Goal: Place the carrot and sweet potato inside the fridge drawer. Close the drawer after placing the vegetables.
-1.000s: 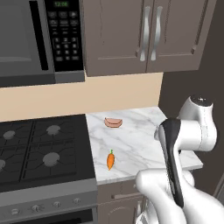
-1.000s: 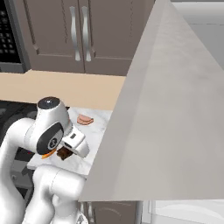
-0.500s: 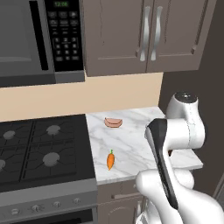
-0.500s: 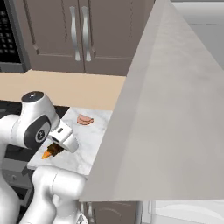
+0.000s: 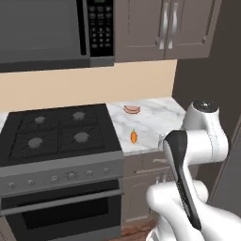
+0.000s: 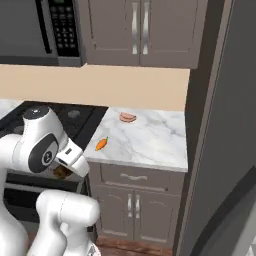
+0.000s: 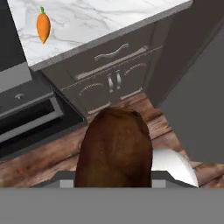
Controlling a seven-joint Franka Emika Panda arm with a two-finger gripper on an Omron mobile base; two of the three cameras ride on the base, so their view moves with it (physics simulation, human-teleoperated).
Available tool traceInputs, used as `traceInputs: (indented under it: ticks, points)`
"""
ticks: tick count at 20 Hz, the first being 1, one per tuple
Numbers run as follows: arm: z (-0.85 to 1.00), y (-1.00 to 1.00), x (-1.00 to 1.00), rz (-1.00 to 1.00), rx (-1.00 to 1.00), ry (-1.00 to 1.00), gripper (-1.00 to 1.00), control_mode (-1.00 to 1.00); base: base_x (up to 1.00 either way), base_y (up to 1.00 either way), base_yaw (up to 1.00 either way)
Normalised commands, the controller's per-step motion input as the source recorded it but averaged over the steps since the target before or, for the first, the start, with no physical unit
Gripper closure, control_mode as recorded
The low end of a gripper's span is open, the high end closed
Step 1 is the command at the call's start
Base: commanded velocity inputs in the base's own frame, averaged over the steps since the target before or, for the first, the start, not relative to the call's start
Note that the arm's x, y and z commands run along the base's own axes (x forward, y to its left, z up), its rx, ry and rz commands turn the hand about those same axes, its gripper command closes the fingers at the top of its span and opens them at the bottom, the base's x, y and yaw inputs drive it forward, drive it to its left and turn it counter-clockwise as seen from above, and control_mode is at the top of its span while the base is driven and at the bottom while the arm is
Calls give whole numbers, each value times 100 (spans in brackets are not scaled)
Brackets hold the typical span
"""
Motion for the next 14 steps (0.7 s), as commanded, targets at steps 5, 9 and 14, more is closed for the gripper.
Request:
traceInputs:
  ticks: [5,9,14]
  points:
    - [0,0,0,0,0,0,100,100,-95,58,-37]
    - [0,0,0,0,0,0,100,100,-57,-6,-73]
    - [0,0,0,0,0,0,100,100,-29,-14,-76]
